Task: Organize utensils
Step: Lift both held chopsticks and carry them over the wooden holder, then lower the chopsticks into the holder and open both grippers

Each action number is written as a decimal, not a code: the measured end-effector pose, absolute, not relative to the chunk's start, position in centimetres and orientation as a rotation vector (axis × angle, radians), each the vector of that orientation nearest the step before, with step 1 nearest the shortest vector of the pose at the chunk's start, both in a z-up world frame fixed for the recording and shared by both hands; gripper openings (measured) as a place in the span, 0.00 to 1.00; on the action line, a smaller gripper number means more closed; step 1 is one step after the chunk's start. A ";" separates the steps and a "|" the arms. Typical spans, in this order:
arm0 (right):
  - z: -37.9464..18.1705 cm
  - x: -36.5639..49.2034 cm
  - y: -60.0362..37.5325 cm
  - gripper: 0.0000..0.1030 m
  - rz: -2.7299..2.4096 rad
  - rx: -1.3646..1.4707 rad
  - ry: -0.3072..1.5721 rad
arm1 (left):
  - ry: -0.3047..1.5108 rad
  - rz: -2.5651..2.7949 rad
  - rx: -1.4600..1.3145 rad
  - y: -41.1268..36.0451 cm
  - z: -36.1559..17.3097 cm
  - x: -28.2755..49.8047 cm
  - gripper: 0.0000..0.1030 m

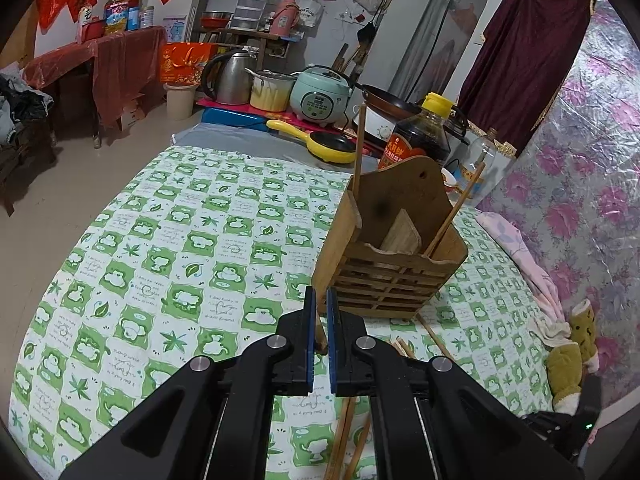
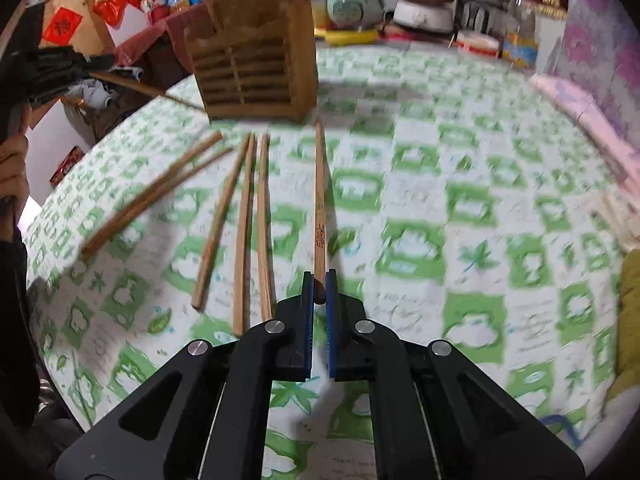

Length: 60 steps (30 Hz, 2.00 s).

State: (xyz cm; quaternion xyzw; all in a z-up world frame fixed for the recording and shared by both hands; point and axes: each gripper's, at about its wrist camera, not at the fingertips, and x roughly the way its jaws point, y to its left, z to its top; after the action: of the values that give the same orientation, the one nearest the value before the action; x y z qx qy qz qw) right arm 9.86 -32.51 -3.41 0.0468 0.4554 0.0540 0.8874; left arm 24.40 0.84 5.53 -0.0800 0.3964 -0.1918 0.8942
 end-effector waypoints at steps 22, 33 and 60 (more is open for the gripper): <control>18.8 16.7 -31.2 0.06 0.205 0.239 0.343 | 0.580 -0.485 -0.205 -3.4 18.3 25.6 0.05; 17.8 21.6 -28.8 0.06 0.070 0.170 0.221 | 0.505 -0.464 -0.262 -4.9 18.8 30.4 0.05; 11.8 29.0 -31.7 0.15 0.070 0.265 0.459 | 0.683 -0.534 -0.308 -7.0 13.4 38.0 0.08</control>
State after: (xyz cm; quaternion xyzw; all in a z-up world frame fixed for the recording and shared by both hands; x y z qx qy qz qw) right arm 29.03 -31.70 11.82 0.1307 0.2268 0.0345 0.9645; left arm 37.98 -7.04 13.41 -0.1486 0.3297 -0.2577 0.8960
